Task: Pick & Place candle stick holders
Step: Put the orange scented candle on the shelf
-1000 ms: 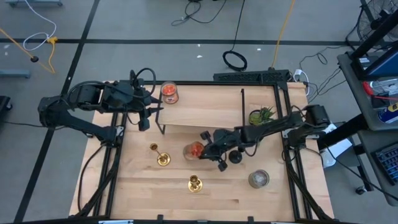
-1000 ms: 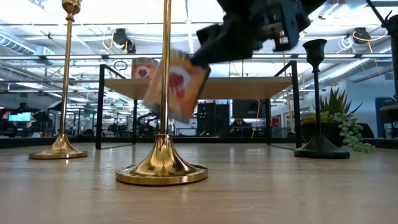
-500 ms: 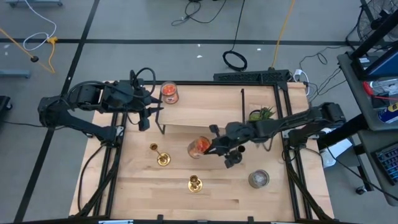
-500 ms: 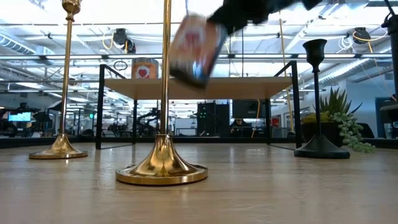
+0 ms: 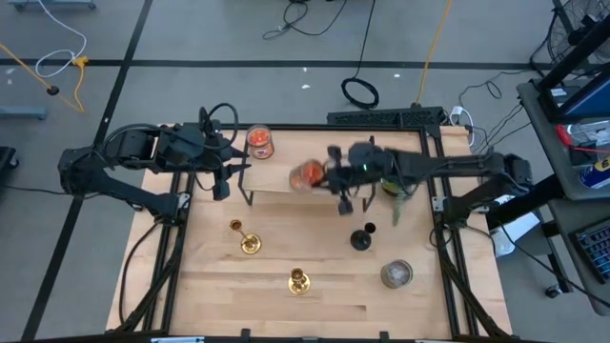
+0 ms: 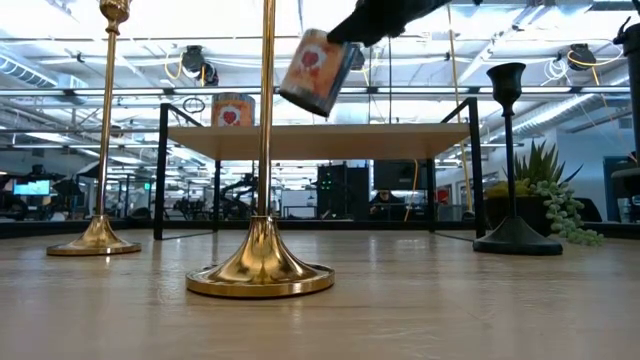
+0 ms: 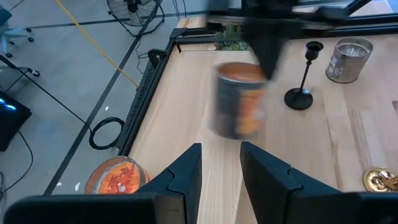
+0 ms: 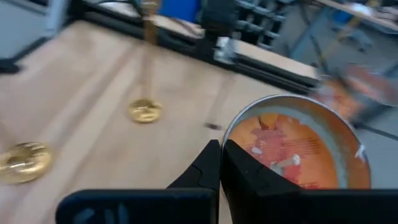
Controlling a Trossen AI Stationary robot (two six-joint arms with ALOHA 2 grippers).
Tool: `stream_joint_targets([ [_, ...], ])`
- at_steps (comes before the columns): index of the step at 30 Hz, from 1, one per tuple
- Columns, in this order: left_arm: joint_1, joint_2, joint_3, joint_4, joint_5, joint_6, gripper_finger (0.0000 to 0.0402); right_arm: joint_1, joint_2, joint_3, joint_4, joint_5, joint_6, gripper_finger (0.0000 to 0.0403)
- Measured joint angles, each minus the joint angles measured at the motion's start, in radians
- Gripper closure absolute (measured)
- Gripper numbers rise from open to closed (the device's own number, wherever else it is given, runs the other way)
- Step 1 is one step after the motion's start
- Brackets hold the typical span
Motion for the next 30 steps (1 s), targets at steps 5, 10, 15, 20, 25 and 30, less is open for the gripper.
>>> stream_joint_targets([
  [5, 0.0, 0.0, 0.0, 0.0, 0.0, 0.0, 0.0284, -0.117, -0.002, 0.028, -0.017, -0.037, -0.002, 0.0401],
  [10, 0.0, 0.0, 0.0, 0.0, 0.0, 0.0, 0.0284, -0.216, 0.001, 0.028, -0.072, -0.079, 0.033, 0.0401],
  [15, 0.0, 0.0, 0.0, 0.0, -0.001, 0.0, 0.0284, -0.261, 0.0, 0.028, -0.069, -0.098, 0.036, 0.0401],
  [20, 0.0, 0.0, 0.0, 0.0, -0.002, 0.0, 0.0284, -0.275, 0.025, 0.028, -0.06, -0.092, 0.07, 0.0401],
  [25, 0.0, 0.0, 0.0, 0.0, -0.003, 0.0, 0.0284, -0.273, 0.048, 0.028, -0.068, -0.103, 0.023, 0.0399],
  [30, 0.0, 0.0, 0.0, -0.001, -0.002, -0.003, 0.0284, -0.274, 0.051, 0.028, -0.065, -0.094, 0.017, 0.0398],
])
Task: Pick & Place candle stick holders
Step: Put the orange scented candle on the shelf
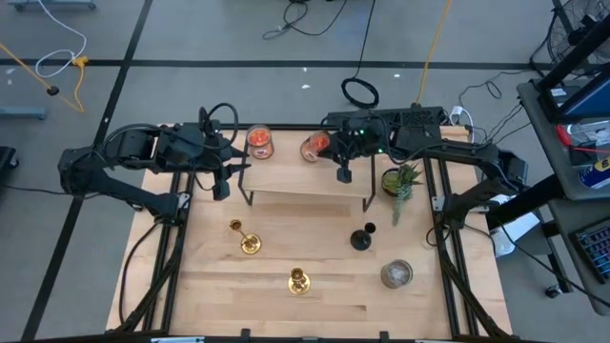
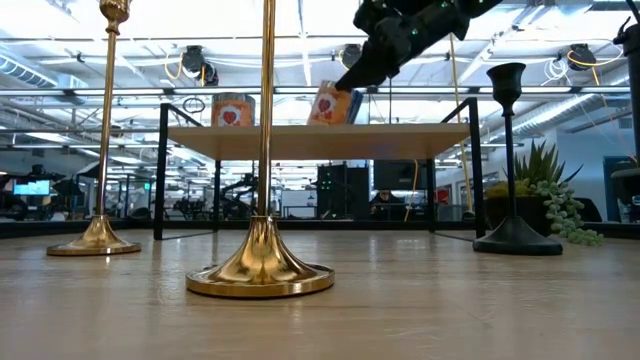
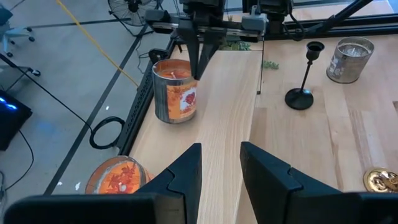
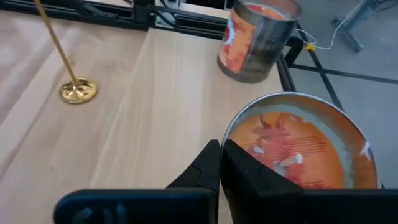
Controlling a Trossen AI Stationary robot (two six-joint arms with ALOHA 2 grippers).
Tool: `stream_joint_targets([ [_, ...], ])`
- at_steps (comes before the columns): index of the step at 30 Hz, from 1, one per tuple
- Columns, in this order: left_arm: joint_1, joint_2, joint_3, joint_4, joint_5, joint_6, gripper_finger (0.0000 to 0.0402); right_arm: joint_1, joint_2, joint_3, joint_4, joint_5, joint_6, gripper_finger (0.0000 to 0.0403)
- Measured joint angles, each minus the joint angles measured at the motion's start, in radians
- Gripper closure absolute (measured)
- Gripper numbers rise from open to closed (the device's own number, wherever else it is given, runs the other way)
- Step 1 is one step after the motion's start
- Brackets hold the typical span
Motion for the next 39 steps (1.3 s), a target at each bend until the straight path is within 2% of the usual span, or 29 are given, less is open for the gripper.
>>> stream_joint_targets([
  [6, 0.0, 0.0, 0.0, 0.0, 0.0, 0.003, 0.0284, -0.001, 0.001, 0.0, 0.026, 0.0, 0.0, 0.0393],
  [20, 0.0, 0.0, 0.0, 0.0, 0.0, 0.002, 0.0284, 0.0, 0.0, 0.0, 0.03, 0.002, -0.047, 0.0351],
  [25, 0.0, 0.0, 0.0, -0.005, 0.0, 0.0, 0.0284, 0.003, -0.01, 0.0, 0.059, 0.004, -0.078, 0.031],
  [33, 0.0, 0.0, 0.0, -0.041, 0.0, -0.001, 0.0284, 0.009, -0.084, 0.0, 0.019, 0.01, 0.001, 0.022],
  [36, 0.0, 0.0, 0.0, -0.046, 0.0, -0.001, 0.0284, 0.019, -0.105, 0.0, -0.033, 0.079, 0.033, 0.0192],
  [39, 0.0, 0.0, 0.0, -0.048, 0.0, 0.0, 0.0284, 0.034, -0.107, -0.016, -0.077, 0.247, 0.1, 0.0172],
])
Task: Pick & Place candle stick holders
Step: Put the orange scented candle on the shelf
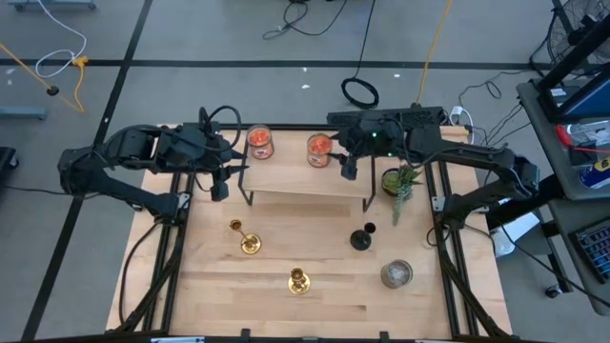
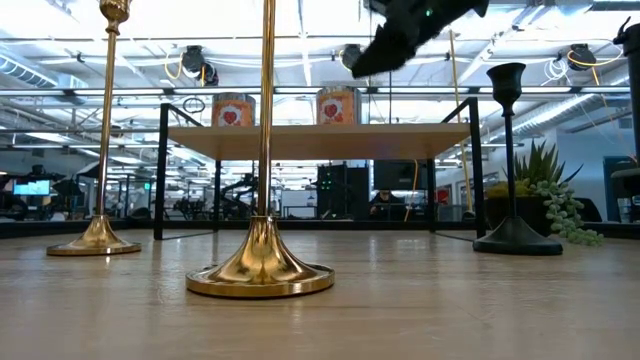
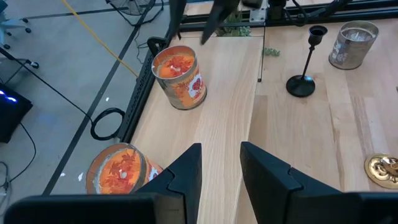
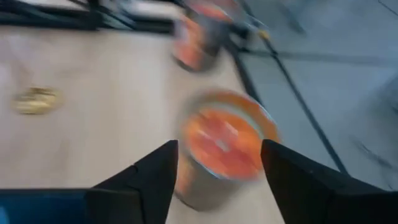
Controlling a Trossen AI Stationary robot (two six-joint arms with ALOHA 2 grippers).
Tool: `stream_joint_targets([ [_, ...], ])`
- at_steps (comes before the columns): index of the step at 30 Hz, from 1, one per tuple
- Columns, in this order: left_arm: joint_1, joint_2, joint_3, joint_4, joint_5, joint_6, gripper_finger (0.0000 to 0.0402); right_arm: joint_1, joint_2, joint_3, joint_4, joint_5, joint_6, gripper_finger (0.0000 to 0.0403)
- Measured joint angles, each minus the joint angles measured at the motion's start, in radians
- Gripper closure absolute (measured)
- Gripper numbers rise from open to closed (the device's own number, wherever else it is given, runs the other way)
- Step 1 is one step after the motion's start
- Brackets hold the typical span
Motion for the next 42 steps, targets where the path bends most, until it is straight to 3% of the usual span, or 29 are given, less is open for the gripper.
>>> stream_joint_targets([
  [3, 0.0, 0.0, 0.0, 0.0, 0.0, 0.0, 0.0284, 0.009, 0.001, -0.053, -0.006, 0.099, 0.04, 0.0158],
  [15, 0.0, 0.0, 0.0, -0.001, 0.001, -0.001, 0.0284, -0.012, 0.002, -0.294, 0.405, 0.061, 0.003, 0.0139],
  [24, 0.0, 0.0, 0.0, -0.001, 0.002, -0.004, 0.0284, -0.054, 0.019, -0.303, 0.477, -0.111, 0.012, 0.0139],
  [42, 0.0, 0.0, 0.0, -0.025, 0.002, -0.035, 0.0284, -0.077, 0.036, -0.304, 0.564, -0.108, -0.03, 0.014],
])
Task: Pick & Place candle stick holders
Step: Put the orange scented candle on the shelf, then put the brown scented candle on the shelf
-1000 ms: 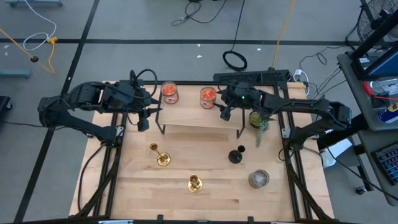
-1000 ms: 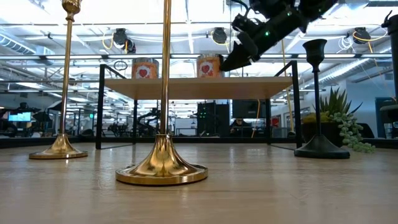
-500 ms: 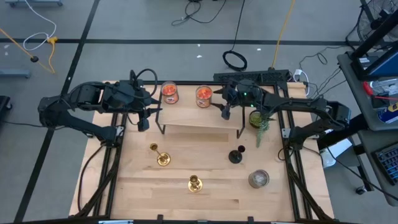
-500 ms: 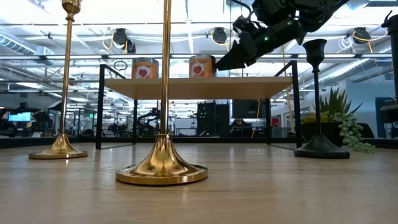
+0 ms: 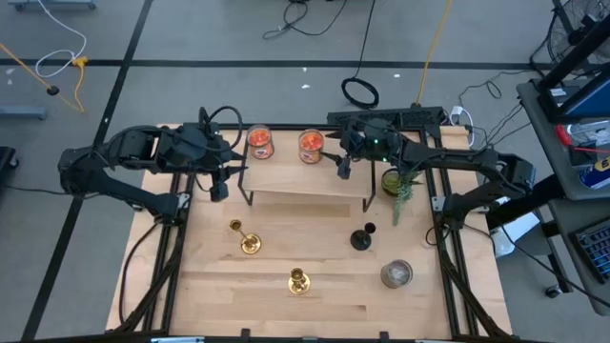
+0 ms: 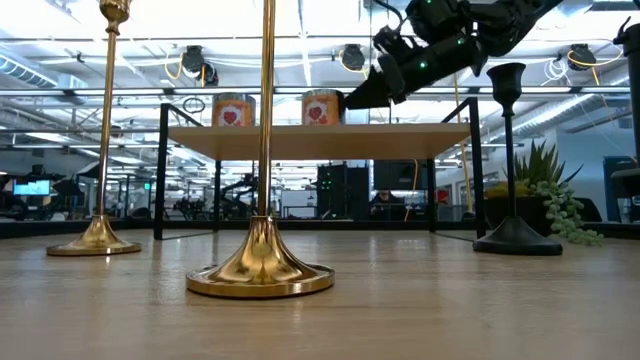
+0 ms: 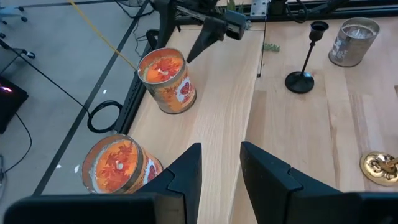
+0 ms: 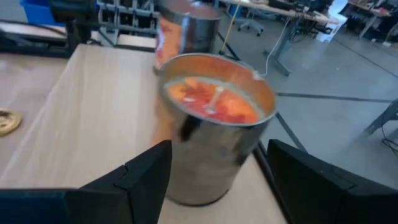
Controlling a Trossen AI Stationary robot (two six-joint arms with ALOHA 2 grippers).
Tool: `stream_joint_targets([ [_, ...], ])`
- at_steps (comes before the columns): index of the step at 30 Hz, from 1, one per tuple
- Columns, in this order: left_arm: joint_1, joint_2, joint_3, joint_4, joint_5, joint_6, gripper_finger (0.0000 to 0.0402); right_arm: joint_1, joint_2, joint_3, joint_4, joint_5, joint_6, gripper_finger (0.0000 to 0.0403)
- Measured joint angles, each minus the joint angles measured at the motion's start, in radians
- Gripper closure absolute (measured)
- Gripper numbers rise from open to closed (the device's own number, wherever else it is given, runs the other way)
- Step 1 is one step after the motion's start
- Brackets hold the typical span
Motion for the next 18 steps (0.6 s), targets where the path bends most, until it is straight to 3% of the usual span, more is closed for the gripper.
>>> stream_joint_targets([
  [4, 0.0, 0.0, 0.0, -0.021, 0.0, -0.035, 0.0284, 0.042, -0.068, 0.002, -0.024, 0.001, -0.004, 0.014],
  [9, -0.011, 0.0, 0.0, -0.042, -0.014, -0.061, 0.0284, 0.154, -0.214, 0.001, -0.222, -0.001, 0.0, 0.014],
  [14, -0.035, 0.0, 0.0, -0.041, -0.06, -0.071, 0.0284, 0.37, -0.314, 0.001, -0.433, 0.014, 0.066, 0.014],
  [18, -0.051, 0.0, 0.0, -0.033, -0.064, -0.099, 0.0284, 0.578, -0.346, 0.001, -0.525, 0.141, 0.134, 0.014],
])
